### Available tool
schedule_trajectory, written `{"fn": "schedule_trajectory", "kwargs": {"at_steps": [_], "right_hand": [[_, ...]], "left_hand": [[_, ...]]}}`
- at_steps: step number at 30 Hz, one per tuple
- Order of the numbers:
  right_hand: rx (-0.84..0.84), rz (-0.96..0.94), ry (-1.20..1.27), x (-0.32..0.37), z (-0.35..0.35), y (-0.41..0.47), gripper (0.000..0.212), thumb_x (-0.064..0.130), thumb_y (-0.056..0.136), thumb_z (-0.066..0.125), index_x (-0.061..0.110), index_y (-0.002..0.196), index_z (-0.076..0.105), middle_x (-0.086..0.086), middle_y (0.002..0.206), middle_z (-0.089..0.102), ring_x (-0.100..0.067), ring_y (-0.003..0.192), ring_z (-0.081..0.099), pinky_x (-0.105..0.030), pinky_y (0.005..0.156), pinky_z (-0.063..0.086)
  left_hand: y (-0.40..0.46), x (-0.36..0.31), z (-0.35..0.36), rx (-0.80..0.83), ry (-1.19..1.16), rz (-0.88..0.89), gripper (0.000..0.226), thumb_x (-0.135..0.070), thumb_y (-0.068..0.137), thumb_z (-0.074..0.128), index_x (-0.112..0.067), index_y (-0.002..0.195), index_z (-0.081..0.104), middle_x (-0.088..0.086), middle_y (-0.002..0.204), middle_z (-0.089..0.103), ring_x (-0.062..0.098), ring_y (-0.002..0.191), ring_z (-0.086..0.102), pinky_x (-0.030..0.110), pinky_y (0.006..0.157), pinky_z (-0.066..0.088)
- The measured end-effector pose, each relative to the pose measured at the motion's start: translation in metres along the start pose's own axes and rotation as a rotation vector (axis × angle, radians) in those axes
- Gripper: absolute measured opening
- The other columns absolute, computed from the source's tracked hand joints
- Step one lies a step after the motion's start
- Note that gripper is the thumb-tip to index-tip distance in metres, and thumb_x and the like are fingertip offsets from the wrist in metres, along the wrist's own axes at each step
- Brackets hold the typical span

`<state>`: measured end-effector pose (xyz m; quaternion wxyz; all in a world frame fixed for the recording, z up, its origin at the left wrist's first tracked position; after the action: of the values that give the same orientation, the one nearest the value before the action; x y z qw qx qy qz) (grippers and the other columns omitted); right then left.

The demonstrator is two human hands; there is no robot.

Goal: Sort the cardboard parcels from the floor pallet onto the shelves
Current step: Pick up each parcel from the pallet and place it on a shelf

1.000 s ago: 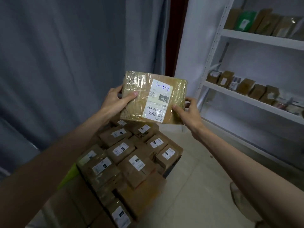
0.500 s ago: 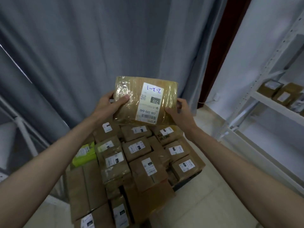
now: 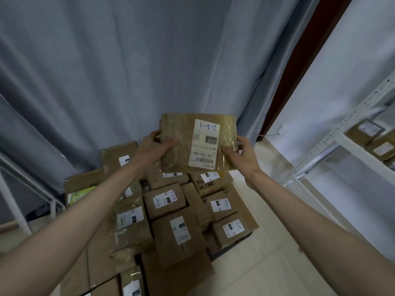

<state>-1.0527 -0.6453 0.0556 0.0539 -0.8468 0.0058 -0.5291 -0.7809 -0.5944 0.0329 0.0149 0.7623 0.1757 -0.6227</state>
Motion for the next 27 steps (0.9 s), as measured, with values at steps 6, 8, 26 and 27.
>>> {"fn": "schedule_trajectory", "kwargs": {"at_steps": [6, 8, 26, 27], "right_hand": [[-0.010, 0.072, -0.056, -0.038, -0.016, 0.052, 0.054, 0.030, 0.093, 0.069, 0.016, 0.141, 0.050, -0.011, 0.128, 0.059, -0.028, 0.112, 0.063, -0.051, 0.097, 0.054], [0.008, 0.106, -0.071, -0.058, -0.019, 0.072, 0.055, 0.032, 0.093, 0.068, 0.016, 0.142, 0.049, -0.011, 0.129, 0.059, -0.028, 0.112, 0.063, -0.050, 0.098, 0.054], [0.307, 0.503, -0.322, -0.361, -0.029, 0.222, 0.060, 0.037, 0.090, 0.067, 0.026, 0.145, 0.044, 0.002, 0.117, 0.043, -0.023, 0.109, 0.054, -0.053, 0.103, 0.048], [0.316, 0.530, -0.313, -0.378, -0.027, 0.226, 0.060, 0.035, 0.091, 0.067, 0.025, 0.145, 0.044, 0.001, 0.119, 0.044, -0.024, 0.111, 0.054, -0.052, 0.104, 0.048]], "left_hand": [[0.037, 0.023, 0.055, 0.011, -0.024, -0.090, 0.090, -0.055, 0.078, 0.080, -0.021, 0.149, 0.037, -0.002, 0.124, 0.062, 0.016, 0.104, 0.067, 0.033, 0.090, 0.056], [0.047, 0.035, 0.075, -0.007, -0.022, -0.138, 0.089, -0.061, 0.072, 0.081, -0.026, 0.142, 0.038, -0.007, 0.115, 0.065, 0.011, 0.099, 0.068, 0.030, 0.086, 0.055], [0.132, 0.252, 0.331, -0.056, 0.011, -0.723, 0.126, -0.066, 0.050, 0.084, -0.015, 0.151, 0.027, 0.006, 0.148, 0.034, 0.023, 0.126, 0.050, 0.040, 0.103, 0.050], [0.136, 0.266, 0.340, -0.048, 0.021, -0.741, 0.125, -0.066, 0.052, 0.084, -0.015, 0.151, 0.029, 0.005, 0.148, 0.032, 0.020, 0.124, 0.049, 0.035, 0.104, 0.048]]}}
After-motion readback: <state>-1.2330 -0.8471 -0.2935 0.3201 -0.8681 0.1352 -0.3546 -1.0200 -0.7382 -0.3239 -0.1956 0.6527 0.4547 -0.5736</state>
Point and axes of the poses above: each hand's wrist, its own y-axis towards the middle knuckle, its own z-axis out of the palm, x = y × z, the point moved 3 cm from there along y, towards the middle knuckle
